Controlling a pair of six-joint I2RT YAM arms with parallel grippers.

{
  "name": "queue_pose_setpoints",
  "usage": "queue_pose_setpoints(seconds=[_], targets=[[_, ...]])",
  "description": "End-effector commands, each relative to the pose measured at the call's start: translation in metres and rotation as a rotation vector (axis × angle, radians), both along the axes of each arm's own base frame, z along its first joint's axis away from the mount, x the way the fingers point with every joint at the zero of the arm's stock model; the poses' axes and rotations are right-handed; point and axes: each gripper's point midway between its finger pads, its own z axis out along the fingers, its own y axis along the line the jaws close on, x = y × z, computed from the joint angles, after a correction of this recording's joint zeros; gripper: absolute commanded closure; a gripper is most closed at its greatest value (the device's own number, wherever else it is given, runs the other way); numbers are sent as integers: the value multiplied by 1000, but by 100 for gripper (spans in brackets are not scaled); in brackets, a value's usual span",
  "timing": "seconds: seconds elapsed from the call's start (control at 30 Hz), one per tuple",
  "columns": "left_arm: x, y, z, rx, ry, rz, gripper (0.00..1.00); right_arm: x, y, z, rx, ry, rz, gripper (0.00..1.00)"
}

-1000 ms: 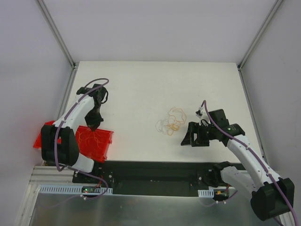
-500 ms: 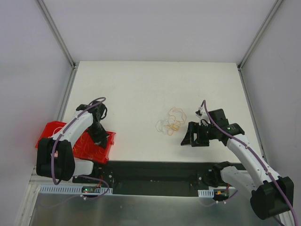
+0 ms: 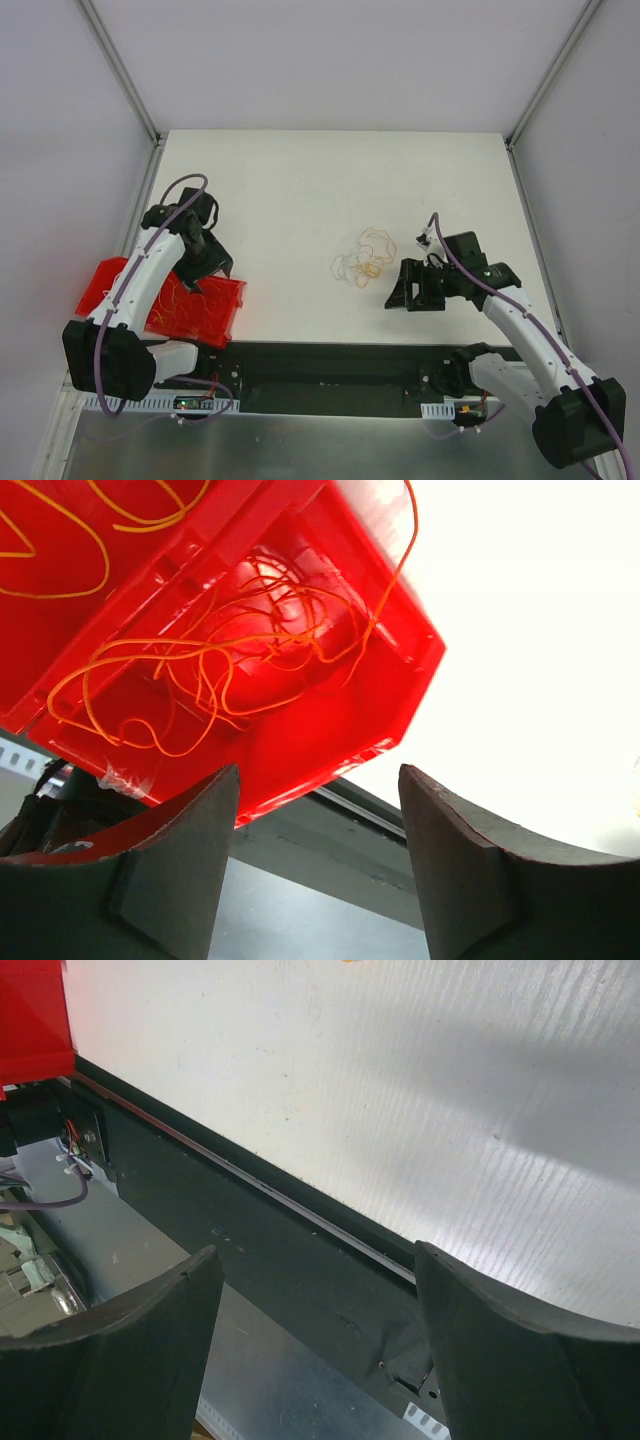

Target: Untangle the cables

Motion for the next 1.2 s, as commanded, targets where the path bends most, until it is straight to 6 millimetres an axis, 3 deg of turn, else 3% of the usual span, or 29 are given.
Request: queue_pose_setpoints(seconds=[0.0, 0.13, 0.27, 0.4, 0.53, 0.67, 0.8, 0.93, 1.03, 1.17], targets=[[9, -10, 25, -57, -80, -35, 33, 4, -1, 4, -1, -15, -12, 21], [25, -7, 30, -34, -149, -79, 23, 4, -1, 3, -1, -14, -28, 21], [46, -10, 22, -30, -62, -266, 29, 3, -1, 3, 6, -9, -47, 21], [65, 0, 9, 36, 55, -393, 32, 5, 0, 5, 19, -8, -71, 21], [92, 3, -7, 64, 125, -438, 39, 5, -2, 7, 17, -17, -95, 21], [105, -1, -31, 52, 197, -446, 41, 0, -4, 7, 13, -21, -109, 21], [105, -4, -55, 35, 256, -475, 44, 0, -7, 8, 8, -41, -133, 21], [95, -7, -70, 27, 315, -510, 57, 3, -8, 10, 4, -41, -156, 21], [85, -10, -75, 15, 325, -525, 64, 3, -9, 13, 10, -51, -169, 21], [70, -12, -76, 11, 341, -556, 63, 1, -12, 6, -1, -52, -184, 21]])
